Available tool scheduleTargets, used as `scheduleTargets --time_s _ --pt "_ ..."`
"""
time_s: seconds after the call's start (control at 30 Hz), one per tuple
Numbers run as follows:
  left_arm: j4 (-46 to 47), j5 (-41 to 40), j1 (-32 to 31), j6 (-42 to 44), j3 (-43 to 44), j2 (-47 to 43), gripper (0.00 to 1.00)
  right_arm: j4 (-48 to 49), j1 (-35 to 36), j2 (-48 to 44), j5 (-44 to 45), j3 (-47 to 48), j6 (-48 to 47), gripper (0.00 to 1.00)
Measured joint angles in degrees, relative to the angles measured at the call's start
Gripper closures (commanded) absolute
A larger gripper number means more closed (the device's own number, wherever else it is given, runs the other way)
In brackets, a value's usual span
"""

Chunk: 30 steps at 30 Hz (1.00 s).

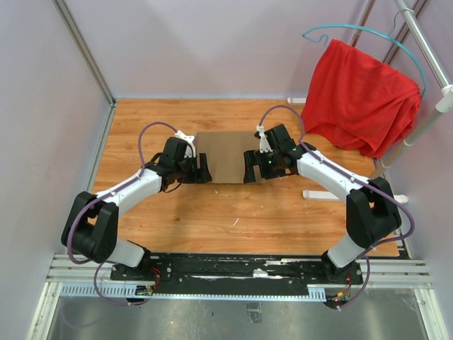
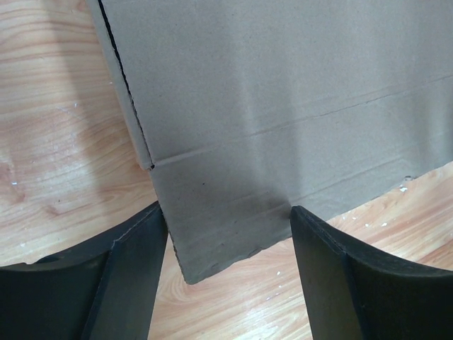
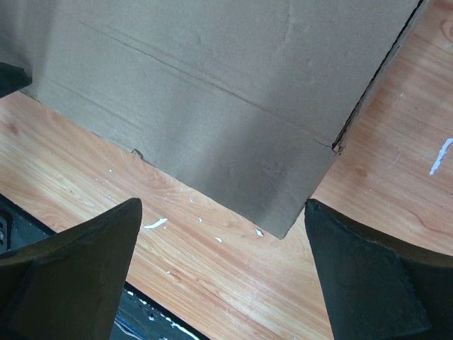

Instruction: Fold the paper box

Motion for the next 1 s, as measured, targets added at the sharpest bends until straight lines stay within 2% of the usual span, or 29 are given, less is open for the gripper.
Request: scheduleTargets --time_s 0.6,1.0 --pt "-6.36 -4.35 -1.16 0.61 2.89 0.61 0.30 1.73 0.00 1.16 -0.24 -0.48 -0.02 0.03" --pt "-9.70 -6.23 -1.36 1.22 3.69 0.66 0.32 1.68 0.00 1.09 -4.02 -0.50 0.15 0.03"
